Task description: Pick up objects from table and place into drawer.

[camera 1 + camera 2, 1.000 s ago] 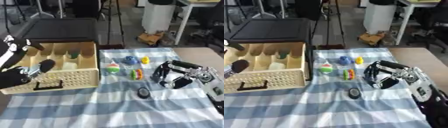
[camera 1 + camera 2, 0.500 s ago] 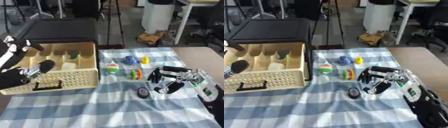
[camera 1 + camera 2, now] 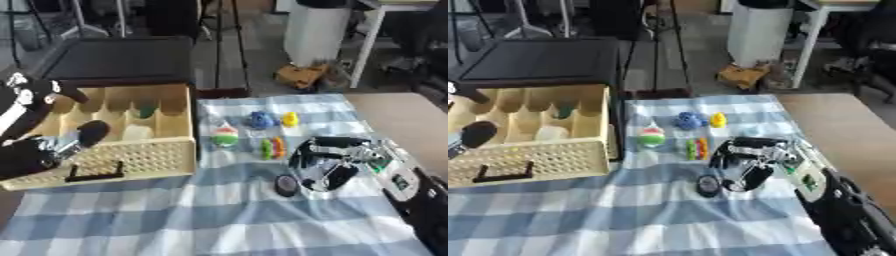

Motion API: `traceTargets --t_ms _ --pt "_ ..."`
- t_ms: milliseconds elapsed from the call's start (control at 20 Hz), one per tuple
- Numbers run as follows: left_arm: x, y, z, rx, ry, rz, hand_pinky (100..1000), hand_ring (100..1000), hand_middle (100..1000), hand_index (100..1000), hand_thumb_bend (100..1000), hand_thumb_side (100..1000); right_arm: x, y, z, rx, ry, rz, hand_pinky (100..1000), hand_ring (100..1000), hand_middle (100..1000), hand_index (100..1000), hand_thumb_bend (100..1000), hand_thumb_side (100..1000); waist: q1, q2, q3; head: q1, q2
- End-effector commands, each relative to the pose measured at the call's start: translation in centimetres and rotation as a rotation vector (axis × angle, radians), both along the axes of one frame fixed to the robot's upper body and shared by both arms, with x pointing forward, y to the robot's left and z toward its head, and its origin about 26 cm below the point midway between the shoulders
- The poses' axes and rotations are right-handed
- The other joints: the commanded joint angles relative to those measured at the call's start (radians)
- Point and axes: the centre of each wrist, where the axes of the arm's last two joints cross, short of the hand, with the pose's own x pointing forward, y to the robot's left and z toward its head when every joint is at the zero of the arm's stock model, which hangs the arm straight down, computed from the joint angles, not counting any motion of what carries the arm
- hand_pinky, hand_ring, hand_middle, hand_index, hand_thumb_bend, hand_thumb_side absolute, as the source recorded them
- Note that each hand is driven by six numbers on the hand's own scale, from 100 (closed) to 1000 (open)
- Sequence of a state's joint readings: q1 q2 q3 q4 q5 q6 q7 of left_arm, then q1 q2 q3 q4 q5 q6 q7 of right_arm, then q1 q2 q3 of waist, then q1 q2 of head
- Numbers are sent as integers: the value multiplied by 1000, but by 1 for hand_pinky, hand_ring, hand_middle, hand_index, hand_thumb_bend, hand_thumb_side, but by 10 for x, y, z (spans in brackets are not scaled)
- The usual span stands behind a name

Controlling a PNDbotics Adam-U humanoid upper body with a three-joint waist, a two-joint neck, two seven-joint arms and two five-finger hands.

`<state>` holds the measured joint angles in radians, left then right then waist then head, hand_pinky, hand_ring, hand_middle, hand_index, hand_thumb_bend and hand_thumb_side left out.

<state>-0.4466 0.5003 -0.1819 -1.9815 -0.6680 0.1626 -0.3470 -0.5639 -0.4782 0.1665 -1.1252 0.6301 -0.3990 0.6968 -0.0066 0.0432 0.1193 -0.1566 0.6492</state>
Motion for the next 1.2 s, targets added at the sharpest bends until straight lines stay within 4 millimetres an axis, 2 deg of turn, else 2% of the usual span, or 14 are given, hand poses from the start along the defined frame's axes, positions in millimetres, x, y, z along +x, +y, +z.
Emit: traceTargets --t_ms 50,850,1050,1200 --pt "-3 -2 10 1 -35 -15 100 100 100 702 709 1000 7 0 10 -33 -28 10 764 718 716 800 259 100 3 -8 4 -5 -4" --pt "-3 -2 10 4 -36 -17 100 100 100 702 710 1000 12 1 -2 -133 -23 48 803 766 769 817 278 100 3 -9 12 -13 -7" --pt "-3 -2 10 5 -34 -15 100 100 100 702 711 1000 13 2 5 -131 -49 58 813 775 781 834 335 100 0 -12 10 -11 -7" --pt "-3 -2 9 7 -32 -13 100 100 100 702 711 1000 13 4 11 -141 -51 83 831 791 798 851 444 121 -3 -15 9 -10 -5"
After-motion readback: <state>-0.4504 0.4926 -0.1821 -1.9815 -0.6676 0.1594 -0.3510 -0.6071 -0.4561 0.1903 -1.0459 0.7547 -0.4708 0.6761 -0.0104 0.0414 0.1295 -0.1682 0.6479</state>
